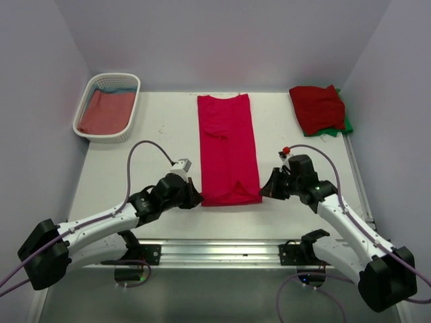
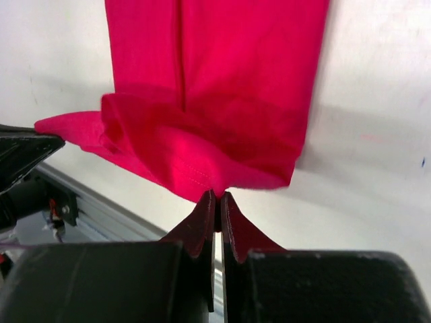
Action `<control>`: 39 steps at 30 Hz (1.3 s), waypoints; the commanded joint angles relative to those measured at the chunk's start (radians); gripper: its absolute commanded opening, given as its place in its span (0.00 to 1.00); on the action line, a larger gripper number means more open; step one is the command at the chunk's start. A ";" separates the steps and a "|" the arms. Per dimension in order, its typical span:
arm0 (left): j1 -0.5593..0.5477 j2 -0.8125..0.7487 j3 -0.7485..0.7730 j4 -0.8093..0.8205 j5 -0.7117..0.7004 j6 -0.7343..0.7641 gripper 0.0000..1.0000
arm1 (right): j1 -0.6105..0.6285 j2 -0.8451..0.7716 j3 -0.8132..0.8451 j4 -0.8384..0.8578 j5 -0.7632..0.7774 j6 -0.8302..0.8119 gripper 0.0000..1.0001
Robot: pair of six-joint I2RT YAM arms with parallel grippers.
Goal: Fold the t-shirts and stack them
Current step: Fold the folded rectangular tshirt in 1/3 of the way
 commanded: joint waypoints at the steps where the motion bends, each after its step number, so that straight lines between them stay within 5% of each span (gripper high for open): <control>1: 0.025 0.037 0.062 0.134 -0.141 0.109 0.00 | 0.000 0.086 0.071 0.168 0.067 -0.069 0.00; 18: 0.236 0.369 0.192 0.441 -0.132 0.271 0.00 | -0.002 0.529 0.351 0.384 0.223 -0.121 0.00; 26: 0.429 0.786 0.676 0.395 0.037 0.356 0.03 | -0.023 0.930 0.857 0.279 0.451 -0.118 0.00; 27: 0.454 0.828 0.792 0.374 0.079 0.360 0.20 | -0.032 1.010 0.911 0.250 0.485 -0.113 0.40; 28: 0.477 0.865 0.849 0.345 0.095 0.358 0.40 | -0.032 1.051 0.974 0.212 0.517 -0.112 0.59; 29: 0.527 0.918 0.902 0.270 0.103 0.343 0.91 | -0.032 1.086 1.114 0.158 0.537 -0.116 0.74; 30: 0.549 0.930 0.954 0.248 0.106 0.337 1.00 | -0.034 1.126 1.167 0.062 0.556 -0.122 0.95; 39: 0.614 0.661 0.651 0.303 0.113 0.304 1.00 | -0.032 0.803 0.804 0.233 0.564 -0.170 0.99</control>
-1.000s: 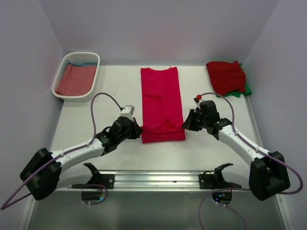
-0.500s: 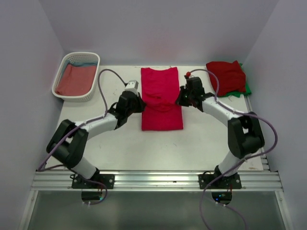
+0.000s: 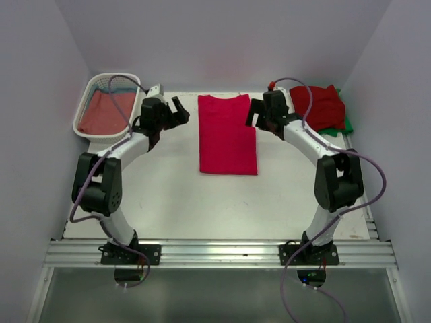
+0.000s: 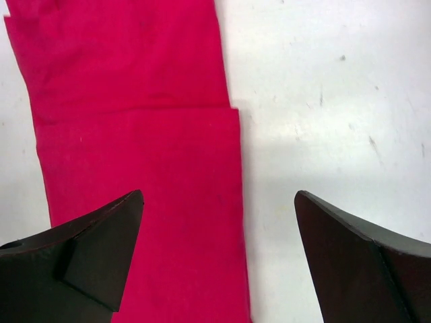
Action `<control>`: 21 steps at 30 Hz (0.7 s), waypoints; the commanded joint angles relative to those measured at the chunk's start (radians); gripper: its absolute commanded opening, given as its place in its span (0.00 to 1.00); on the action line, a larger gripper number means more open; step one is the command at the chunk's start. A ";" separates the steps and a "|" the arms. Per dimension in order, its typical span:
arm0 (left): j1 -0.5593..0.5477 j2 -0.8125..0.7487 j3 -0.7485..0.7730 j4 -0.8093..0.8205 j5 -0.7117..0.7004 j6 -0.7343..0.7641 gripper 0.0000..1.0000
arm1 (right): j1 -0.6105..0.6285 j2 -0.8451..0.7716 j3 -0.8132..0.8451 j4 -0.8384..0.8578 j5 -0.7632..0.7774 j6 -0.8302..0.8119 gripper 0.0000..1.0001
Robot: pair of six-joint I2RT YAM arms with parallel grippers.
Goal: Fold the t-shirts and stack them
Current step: Fold the folded rectangular tshirt in 1/3 of the way, then grab one side of the 2/3 rectangular tshirt with both arms
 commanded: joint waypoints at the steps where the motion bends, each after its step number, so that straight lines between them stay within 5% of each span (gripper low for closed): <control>1: -0.025 -0.128 -0.099 0.031 0.063 -0.022 1.00 | 0.003 -0.136 -0.089 0.038 0.024 -0.029 0.99; 10: -0.137 -0.188 -0.174 0.073 0.295 -0.078 1.00 | 0.005 -0.279 -0.316 0.090 -0.145 0.068 0.93; 12: -0.162 -0.173 -0.176 0.068 0.330 -0.092 1.00 | 0.003 -0.302 -0.362 0.106 -0.180 0.083 0.85; 13: -0.162 -0.165 -0.177 0.065 0.345 -0.092 0.99 | 0.005 -0.309 -0.376 0.112 -0.187 0.087 0.72; 15: -0.162 -0.144 -0.189 0.058 0.330 -0.076 0.84 | 0.003 -0.328 -0.430 0.156 -0.246 0.099 0.37; 16: -0.161 -0.133 -0.196 0.059 0.338 -0.075 0.76 | 0.003 -0.340 -0.448 0.170 -0.248 0.106 0.00; 17: -0.150 -0.113 -0.205 0.089 0.355 -0.087 0.54 | 0.003 -0.343 -0.471 0.172 -0.251 0.113 0.00; 20: -0.150 -0.067 -0.214 0.114 0.405 -0.107 0.14 | 0.005 -0.357 -0.506 0.184 -0.256 0.125 0.00; 21: -0.153 -0.056 -0.222 0.119 0.410 -0.107 0.10 | 0.003 -0.357 -0.510 0.178 -0.254 0.120 0.00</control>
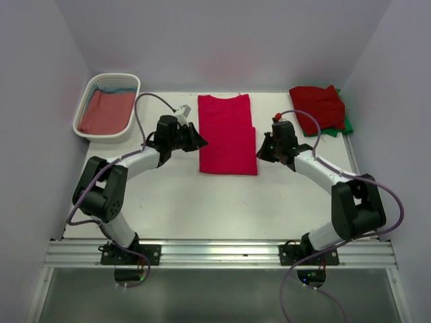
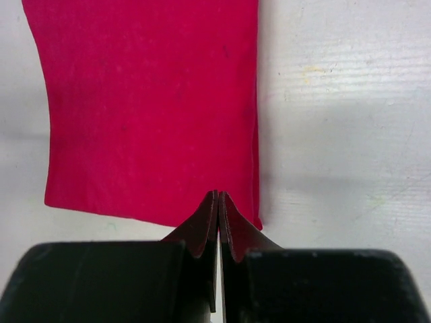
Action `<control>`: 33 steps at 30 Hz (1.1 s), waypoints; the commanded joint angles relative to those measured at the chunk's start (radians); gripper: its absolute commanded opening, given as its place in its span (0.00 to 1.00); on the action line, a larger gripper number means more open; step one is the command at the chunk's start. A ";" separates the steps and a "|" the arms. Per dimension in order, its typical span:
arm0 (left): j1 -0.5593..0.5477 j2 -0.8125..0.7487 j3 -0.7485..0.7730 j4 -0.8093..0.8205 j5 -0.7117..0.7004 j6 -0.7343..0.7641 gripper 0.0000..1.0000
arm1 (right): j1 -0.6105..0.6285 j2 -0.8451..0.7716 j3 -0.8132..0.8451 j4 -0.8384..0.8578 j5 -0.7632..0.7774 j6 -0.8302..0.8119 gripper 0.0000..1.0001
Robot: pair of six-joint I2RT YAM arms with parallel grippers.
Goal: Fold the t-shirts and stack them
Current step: Grab one side of the 2/3 rectangular tshirt with both arms
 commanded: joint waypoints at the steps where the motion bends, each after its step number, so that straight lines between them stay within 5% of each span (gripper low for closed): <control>1: 0.000 0.058 -0.024 0.061 0.059 -0.006 0.08 | 0.002 -0.050 -0.018 0.066 -0.034 0.017 0.00; 6: -0.009 0.147 -0.091 0.115 0.074 -0.016 0.01 | 0.002 -0.077 -0.058 0.078 -0.028 0.017 0.00; 18: -0.054 0.091 -0.484 0.282 0.054 -0.076 0.00 | 0.002 -0.114 -0.095 0.044 0.011 0.003 0.00; 28: -0.144 -0.157 -0.719 0.298 -0.039 -0.134 0.01 | 0.002 -0.125 -0.139 -0.013 -0.046 0.009 0.00; 30: -0.149 -0.268 -0.723 0.235 -0.070 -0.127 0.08 | 0.003 -0.163 -0.173 -0.011 -0.078 0.011 0.24; 33: -0.176 -0.512 -0.716 0.094 -0.111 -0.114 0.43 | 0.007 -0.263 -0.254 -0.008 -0.127 0.014 0.52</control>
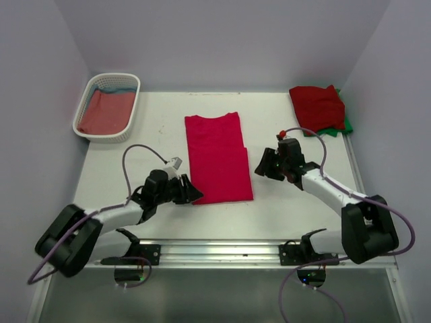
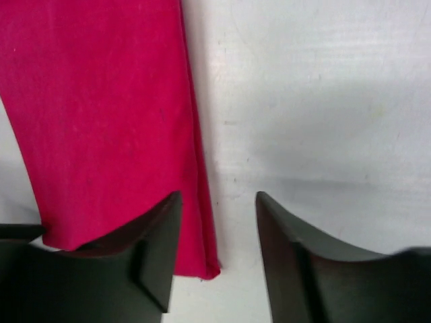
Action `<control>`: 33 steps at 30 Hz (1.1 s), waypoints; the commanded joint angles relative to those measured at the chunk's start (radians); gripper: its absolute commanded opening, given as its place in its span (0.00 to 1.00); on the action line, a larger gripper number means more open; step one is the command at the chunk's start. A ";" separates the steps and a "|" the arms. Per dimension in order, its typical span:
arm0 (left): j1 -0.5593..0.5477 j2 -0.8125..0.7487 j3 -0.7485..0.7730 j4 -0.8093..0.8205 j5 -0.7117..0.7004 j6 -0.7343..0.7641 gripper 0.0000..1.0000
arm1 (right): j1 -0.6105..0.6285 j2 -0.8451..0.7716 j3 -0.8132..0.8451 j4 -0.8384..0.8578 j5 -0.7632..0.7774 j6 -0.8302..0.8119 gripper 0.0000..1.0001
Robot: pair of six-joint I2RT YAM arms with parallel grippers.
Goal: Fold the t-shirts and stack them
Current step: Grab one side of the 2/3 rectangular tshirt with both arms
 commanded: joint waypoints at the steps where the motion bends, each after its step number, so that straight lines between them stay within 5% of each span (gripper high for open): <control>1: -0.025 -0.266 0.011 -0.235 -0.083 0.030 0.50 | 0.004 -0.130 -0.090 -0.020 -0.077 0.001 0.57; 4: -0.027 -0.380 0.017 -0.358 -0.093 0.036 0.66 | 0.007 -0.204 -0.170 -0.023 -0.153 0.018 0.64; 8: -0.027 -0.373 -0.014 -0.400 -0.070 0.033 0.70 | 0.013 -0.235 -0.271 0.018 -0.249 0.084 0.64; 29: -0.025 0.134 -0.160 0.051 -0.030 -0.036 0.69 | 0.026 -0.069 -0.412 0.311 -0.246 0.162 0.48; 33: -0.025 0.216 -0.160 0.100 -0.034 -0.028 0.56 | 0.030 0.017 -0.414 0.412 -0.237 0.170 0.35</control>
